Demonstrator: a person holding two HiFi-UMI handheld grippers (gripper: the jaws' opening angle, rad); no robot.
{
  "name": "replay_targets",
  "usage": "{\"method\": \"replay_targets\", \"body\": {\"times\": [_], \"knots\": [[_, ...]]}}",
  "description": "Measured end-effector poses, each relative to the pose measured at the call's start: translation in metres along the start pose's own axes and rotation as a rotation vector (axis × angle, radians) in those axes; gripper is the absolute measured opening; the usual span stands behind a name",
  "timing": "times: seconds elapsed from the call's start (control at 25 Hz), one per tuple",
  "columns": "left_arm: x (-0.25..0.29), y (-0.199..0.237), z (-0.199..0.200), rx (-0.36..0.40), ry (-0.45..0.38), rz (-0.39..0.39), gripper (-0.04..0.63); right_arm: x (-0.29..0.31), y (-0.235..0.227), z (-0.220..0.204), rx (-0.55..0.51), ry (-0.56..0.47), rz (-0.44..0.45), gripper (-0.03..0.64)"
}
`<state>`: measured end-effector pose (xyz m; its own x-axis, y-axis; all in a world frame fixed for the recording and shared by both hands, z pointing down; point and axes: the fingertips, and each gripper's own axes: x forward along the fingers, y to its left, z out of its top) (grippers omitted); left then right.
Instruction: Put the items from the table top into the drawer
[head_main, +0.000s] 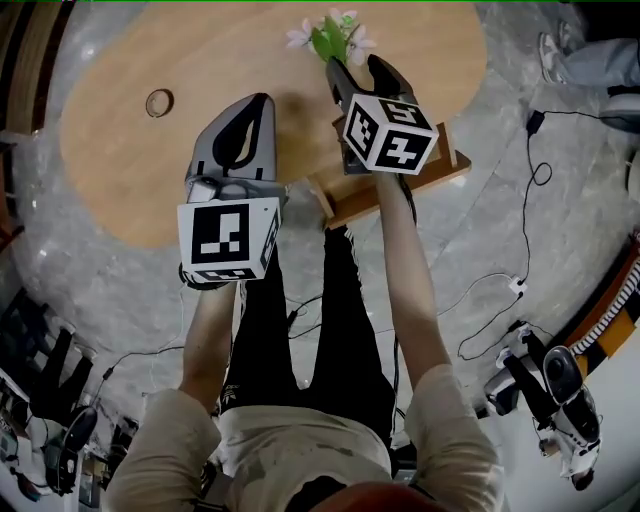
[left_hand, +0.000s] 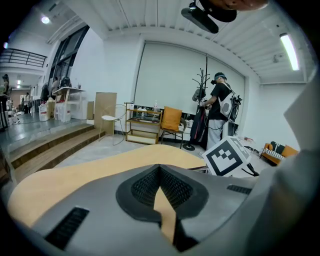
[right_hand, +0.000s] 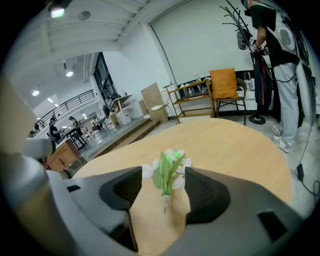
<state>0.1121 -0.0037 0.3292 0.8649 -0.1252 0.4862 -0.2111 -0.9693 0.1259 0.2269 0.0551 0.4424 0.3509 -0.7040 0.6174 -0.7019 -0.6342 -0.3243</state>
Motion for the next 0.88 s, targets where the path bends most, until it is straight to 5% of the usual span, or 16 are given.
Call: {"method": "replay_targets", "body": {"times": [0.44,0.48,0.52,0.72,0.88], "knots": [[0.005,0.013,-0.006,-0.004,0.02,0.022,0.008,0.043,-0.011,-0.016,-0.062,0.125,-0.045,0.253],[0.006,0.013,-0.005,-0.002,0.019,0.021,0.008,0.045,-0.016,-0.017,-0.074,0.143,-0.066,0.102],[0.004,0.013,-0.004,0.0,0.018,0.02,0.008,0.044,-0.018,-0.017,-0.088,0.149,-0.081,0.046],[-0.01,0.015,-0.007,0.002,0.022,0.022,0.008,0.019,-0.001,0.003,-0.134,0.054,-0.082,0.034],[-0.015,0.012,-0.003,-0.011,0.018,0.031,0.008,-0.044,0.022,0.054,-0.207,-0.157,-0.085,0.034]]}}
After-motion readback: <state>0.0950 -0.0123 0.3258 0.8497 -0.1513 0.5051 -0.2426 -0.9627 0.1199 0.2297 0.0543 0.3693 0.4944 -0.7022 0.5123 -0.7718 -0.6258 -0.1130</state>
